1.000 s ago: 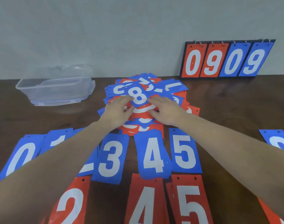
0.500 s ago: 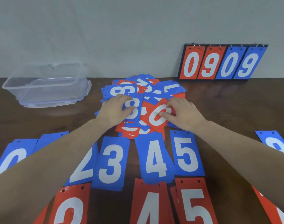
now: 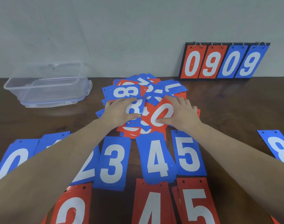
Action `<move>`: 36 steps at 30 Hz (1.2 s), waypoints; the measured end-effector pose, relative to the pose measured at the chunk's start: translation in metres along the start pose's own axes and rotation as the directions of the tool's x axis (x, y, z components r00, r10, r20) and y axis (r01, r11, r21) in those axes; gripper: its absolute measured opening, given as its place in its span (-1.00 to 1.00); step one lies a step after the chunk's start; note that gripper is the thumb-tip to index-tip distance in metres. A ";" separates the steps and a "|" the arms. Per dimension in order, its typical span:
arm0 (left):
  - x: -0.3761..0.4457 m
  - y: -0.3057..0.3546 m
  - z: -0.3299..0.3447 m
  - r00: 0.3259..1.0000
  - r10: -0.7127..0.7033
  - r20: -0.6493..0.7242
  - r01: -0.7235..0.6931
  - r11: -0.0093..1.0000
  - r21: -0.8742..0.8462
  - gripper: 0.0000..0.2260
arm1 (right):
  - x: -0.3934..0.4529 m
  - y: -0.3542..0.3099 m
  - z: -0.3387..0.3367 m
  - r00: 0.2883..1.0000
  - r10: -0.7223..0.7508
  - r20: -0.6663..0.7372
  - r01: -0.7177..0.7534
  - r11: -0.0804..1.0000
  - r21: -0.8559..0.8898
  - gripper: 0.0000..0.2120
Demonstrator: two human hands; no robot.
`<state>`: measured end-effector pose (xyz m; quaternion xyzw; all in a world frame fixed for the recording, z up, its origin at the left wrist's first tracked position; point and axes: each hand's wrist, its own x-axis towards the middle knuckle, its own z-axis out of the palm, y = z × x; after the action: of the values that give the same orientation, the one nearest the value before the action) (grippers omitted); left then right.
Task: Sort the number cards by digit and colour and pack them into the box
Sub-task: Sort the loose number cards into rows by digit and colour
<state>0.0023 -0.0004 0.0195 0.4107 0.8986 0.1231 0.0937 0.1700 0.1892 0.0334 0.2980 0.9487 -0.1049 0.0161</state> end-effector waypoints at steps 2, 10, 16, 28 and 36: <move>-0.005 0.007 -0.004 1.000 0.008 -0.023 -0.007 1.000 0.021 -0.36 | -0.004 -0.003 -0.001 0.999 -0.014 -0.045 0.010 0.996 -0.084 -0.03; -0.023 0.030 -0.008 0.972 0.007 -0.235 -0.106 0.905 -0.411 -0.43 | -0.009 0.016 -0.017 0.988 0.088 -0.130 0.023 0.737 0.675 -0.33; -0.046 0.045 -0.011 0.955 -0.147 -0.256 -0.046 0.783 -0.620 -0.26 | -0.015 0.050 -0.036 0.949 0.302 0.086 -0.186 0.318 0.930 -0.64; -0.113 0.107 0.003 0.894 -0.431 -0.124 0.105 0.470 -0.877 -0.44 | -0.072 0.124 -0.055 0.985 0.034 0.170 -0.171 0.328 0.929 -0.78; -0.189 0.135 0.002 0.769 -0.624 -0.135 0.180 0.414 -0.892 -0.56 | -0.092 0.120 -0.041 0.971 -0.173 0.168 -0.112 0.294 0.949 -0.91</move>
<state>0.2212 -0.0586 0.0705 0.0352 0.7911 0.6031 0.0959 0.3153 0.2426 0.0589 0.2159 0.6960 -0.6828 -0.0525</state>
